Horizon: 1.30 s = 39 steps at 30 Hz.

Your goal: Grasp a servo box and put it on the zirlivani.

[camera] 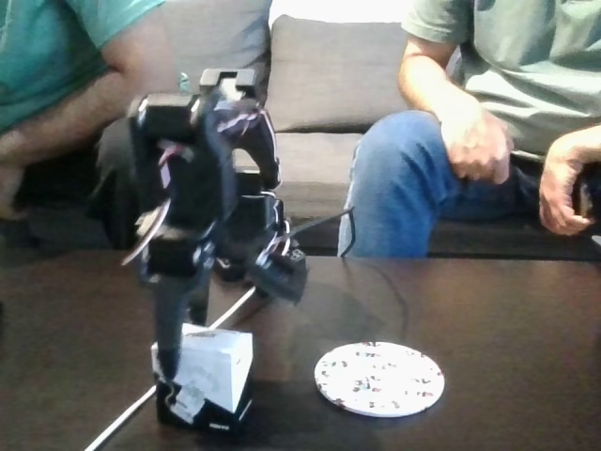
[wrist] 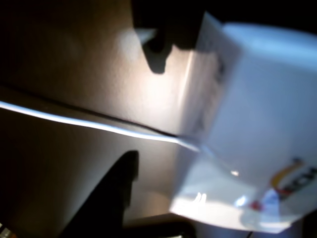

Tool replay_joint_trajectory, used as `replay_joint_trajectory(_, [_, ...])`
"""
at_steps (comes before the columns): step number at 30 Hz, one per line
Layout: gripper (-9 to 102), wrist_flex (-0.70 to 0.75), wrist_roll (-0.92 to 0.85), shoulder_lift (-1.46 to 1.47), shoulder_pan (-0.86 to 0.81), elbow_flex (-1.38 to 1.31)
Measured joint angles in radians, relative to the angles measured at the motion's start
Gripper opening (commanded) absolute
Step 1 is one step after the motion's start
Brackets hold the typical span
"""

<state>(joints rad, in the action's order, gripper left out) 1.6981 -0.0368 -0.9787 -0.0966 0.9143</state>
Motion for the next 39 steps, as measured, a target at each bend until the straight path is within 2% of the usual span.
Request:
replay_joint_trajectory(5, [36,-0.015,0.0,0.009,-0.002,0.0])
replay_joint_trajectory(8, [22,-0.015,0.0,0.009,0.005,0.0])
replay_joint_trajectory(10, [17,-0.017,0.0,0.009,0.002,0.0])
replay_joint_trajectory(21, [16,-0.035,0.0,0.009,0.0,0.0])
replay_joint_trajectory(25, [11,-0.037,0.0,0.009,0.0,0.0])
replay_joint_trajectory(31, [9,-0.028,0.0,0.009,0.0,0.0])
replay_joint_trajectory(39, [9,0.026,0.0,-0.152,0.074,0.0])
